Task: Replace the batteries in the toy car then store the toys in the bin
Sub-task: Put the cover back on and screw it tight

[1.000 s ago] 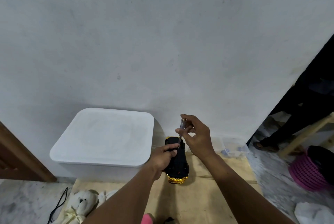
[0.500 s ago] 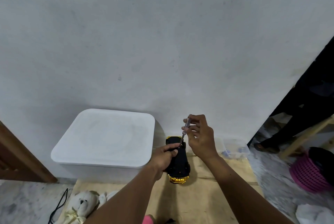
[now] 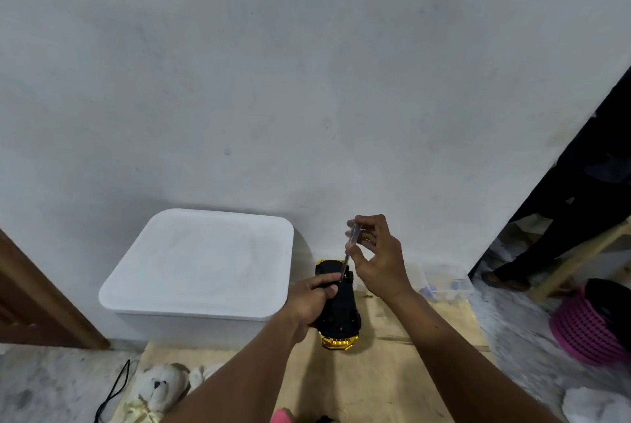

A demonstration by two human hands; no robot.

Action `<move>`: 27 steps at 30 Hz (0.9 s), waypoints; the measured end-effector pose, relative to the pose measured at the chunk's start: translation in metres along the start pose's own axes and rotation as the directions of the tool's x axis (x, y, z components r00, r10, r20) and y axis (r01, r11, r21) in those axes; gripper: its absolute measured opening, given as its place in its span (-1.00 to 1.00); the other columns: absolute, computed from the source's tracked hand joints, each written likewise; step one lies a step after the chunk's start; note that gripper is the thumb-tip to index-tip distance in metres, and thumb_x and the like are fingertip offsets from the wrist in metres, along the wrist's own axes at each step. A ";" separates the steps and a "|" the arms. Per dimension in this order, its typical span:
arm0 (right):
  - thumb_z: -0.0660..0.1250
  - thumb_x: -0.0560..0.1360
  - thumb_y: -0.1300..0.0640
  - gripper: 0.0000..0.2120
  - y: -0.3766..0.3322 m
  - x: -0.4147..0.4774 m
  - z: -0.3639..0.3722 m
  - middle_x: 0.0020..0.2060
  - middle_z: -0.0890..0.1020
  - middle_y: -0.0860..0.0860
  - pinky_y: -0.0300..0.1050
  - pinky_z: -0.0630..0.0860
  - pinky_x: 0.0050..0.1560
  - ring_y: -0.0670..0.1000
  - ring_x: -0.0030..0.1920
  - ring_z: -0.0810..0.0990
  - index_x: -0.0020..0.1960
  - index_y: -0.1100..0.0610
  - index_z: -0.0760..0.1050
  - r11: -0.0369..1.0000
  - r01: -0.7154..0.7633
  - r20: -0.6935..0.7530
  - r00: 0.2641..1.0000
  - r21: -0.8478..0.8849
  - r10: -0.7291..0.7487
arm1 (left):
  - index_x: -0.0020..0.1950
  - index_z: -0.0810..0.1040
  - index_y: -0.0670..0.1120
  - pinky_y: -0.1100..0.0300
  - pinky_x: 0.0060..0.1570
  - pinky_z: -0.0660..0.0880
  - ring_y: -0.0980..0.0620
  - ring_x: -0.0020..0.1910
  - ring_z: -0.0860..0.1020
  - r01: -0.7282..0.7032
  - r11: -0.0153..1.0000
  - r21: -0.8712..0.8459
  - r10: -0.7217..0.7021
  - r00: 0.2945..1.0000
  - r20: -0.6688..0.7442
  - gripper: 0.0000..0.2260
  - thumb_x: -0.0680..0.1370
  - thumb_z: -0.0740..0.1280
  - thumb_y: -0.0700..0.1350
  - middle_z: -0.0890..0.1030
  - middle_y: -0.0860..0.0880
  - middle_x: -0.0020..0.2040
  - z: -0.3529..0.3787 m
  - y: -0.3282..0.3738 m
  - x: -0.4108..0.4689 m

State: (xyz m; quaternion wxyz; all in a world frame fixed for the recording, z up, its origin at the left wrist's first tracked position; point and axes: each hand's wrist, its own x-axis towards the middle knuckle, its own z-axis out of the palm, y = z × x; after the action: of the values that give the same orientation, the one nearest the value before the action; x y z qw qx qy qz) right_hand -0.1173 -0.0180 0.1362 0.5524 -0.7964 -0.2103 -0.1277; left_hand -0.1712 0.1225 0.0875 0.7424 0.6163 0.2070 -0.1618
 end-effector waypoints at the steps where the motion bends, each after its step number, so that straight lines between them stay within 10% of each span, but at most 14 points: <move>1: 0.37 0.47 0.41 -0.59 -0.001 0.000 0.000 0.06 0.65 -0.04 -0.14 0.62 0.07 -0.07 0.03 0.68 0.17 0.02 0.41 1.000 -0.016 0.008 1.000 0.010 0.015 | 0.11 0.67 0.12 0.17 -0.25 0.60 -0.09 0.04 0.66 0.001 1.000 -0.005 -0.001 1.000 -0.005 -0.74 0.61 0.30 -0.21 0.68 -0.08 0.11 0.000 0.000 0.000; 27: 0.34 0.53 0.36 -0.52 0.002 -0.011 0.004 0.05 0.65 -0.05 -0.27 0.60 -0.08 -0.09 -0.06 0.69 0.21 -0.17 0.37 1.000 -0.026 0.001 1.000 0.001 0.026 | 0.11 0.68 0.12 0.16 -0.25 0.60 -0.10 0.03 0.68 0.010 1.000 -0.009 -0.010 1.000 -0.008 -0.74 0.61 0.30 -0.20 0.69 -0.08 0.10 0.000 -0.003 -0.003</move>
State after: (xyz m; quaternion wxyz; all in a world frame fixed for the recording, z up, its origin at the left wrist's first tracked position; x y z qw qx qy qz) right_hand -0.1264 -0.0168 0.1279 0.5545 -0.7988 -0.2003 -0.1198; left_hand -0.1750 0.1220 0.0863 0.7436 0.6125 0.2137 -0.1619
